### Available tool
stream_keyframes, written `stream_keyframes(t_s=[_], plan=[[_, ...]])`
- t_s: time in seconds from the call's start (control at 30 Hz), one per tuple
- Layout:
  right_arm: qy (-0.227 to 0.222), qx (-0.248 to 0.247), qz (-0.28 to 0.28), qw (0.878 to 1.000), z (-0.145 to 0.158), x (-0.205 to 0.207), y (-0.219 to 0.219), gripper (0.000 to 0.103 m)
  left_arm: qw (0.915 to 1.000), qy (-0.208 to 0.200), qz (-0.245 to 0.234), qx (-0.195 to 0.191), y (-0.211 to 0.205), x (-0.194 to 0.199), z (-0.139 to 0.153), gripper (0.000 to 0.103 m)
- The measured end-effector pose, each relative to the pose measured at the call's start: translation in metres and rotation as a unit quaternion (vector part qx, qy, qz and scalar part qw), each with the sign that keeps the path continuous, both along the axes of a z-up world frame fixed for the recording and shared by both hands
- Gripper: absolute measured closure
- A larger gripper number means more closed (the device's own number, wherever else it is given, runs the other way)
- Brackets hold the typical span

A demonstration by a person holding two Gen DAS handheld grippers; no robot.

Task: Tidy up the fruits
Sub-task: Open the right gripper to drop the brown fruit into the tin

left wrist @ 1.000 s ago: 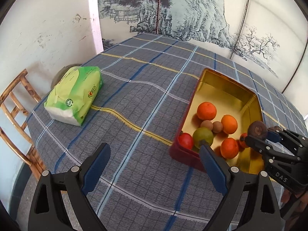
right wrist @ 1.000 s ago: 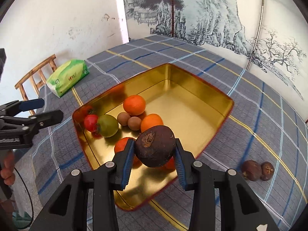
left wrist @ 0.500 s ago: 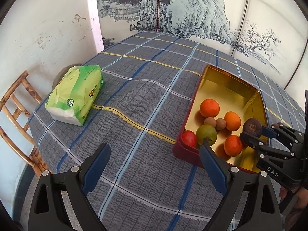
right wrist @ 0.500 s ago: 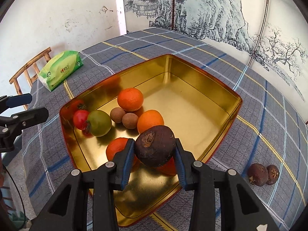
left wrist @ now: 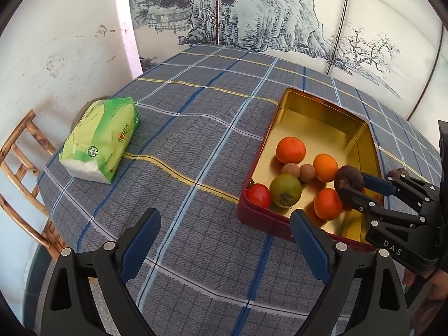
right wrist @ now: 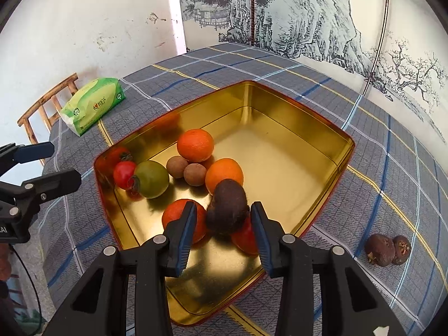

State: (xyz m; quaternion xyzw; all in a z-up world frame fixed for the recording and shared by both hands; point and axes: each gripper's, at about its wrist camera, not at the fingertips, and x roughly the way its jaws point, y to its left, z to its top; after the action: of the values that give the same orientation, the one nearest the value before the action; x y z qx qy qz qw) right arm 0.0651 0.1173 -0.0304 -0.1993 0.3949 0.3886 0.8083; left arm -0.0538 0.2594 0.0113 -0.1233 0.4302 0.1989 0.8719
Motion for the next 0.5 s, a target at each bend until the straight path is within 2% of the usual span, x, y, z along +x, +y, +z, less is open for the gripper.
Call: stream_keyframes(t_s=[0.27, 0.5], plan=[[0.002, 0.03, -0.005, 1.0, 0.011, -0.003, -0.012, 0.065, 1.0, -0.005, 0.005, -0.002, -0.002, -0.001, 0.002, 0.01], [-0.003, 0.07, -0.034, 0.997, 0.031, 0.004, -0.047, 0.065, 0.9997, -0.021, -0.008, 0.009, -0.013, 0.002, 0.014, 0.01]])
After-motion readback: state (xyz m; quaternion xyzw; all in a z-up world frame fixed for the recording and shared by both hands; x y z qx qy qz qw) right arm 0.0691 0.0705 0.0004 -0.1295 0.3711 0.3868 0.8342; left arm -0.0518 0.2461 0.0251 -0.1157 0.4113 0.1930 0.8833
